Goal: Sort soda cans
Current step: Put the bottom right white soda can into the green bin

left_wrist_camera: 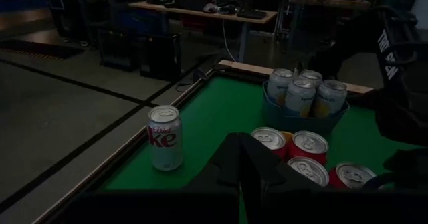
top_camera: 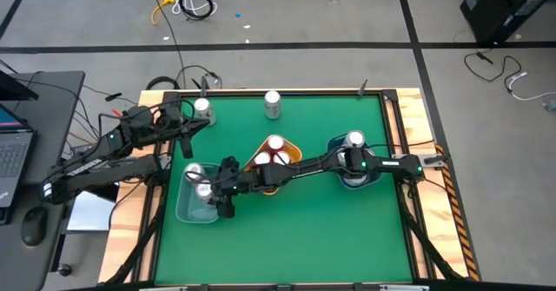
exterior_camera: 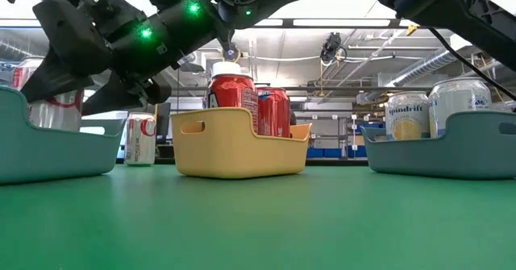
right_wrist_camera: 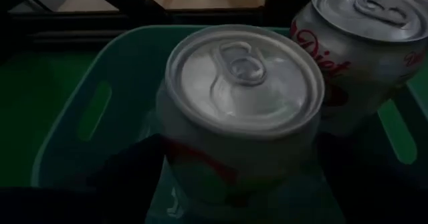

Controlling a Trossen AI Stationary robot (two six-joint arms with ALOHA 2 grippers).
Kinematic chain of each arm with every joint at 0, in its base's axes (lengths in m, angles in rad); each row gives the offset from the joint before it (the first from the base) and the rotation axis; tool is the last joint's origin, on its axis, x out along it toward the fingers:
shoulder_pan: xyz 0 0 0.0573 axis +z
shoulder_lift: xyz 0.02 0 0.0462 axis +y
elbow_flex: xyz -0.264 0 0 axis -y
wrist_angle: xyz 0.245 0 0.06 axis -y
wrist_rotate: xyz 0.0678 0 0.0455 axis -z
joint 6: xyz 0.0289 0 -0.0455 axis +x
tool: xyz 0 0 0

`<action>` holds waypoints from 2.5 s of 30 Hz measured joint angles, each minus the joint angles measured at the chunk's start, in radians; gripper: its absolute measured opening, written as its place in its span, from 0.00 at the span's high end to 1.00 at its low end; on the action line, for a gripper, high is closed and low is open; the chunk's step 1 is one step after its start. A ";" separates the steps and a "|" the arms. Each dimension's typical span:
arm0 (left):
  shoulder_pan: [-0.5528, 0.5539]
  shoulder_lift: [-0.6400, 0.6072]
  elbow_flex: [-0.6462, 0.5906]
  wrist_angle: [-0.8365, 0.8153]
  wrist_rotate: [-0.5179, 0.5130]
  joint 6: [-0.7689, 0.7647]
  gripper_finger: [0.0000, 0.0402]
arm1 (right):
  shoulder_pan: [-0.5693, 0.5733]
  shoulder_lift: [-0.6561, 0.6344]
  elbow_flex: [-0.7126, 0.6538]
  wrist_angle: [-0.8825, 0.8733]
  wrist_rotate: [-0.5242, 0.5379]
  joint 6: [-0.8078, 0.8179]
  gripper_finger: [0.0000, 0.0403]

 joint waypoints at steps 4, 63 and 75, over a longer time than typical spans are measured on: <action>0.000 0.000 0.000 0.000 0.000 0.000 1.00 | 0.005 -0.003 0.000 0.001 0.000 -0.009 0.06; -0.039 0.013 0.037 -0.070 0.152 0.039 1.00 | 0.005 -0.184 0.099 -0.336 -0.145 -0.120 0.36; -0.230 0.079 0.149 -0.237 0.031 0.051 1.00 | 0.011 -0.238 0.058 -0.799 -0.035 -0.248 0.98</action>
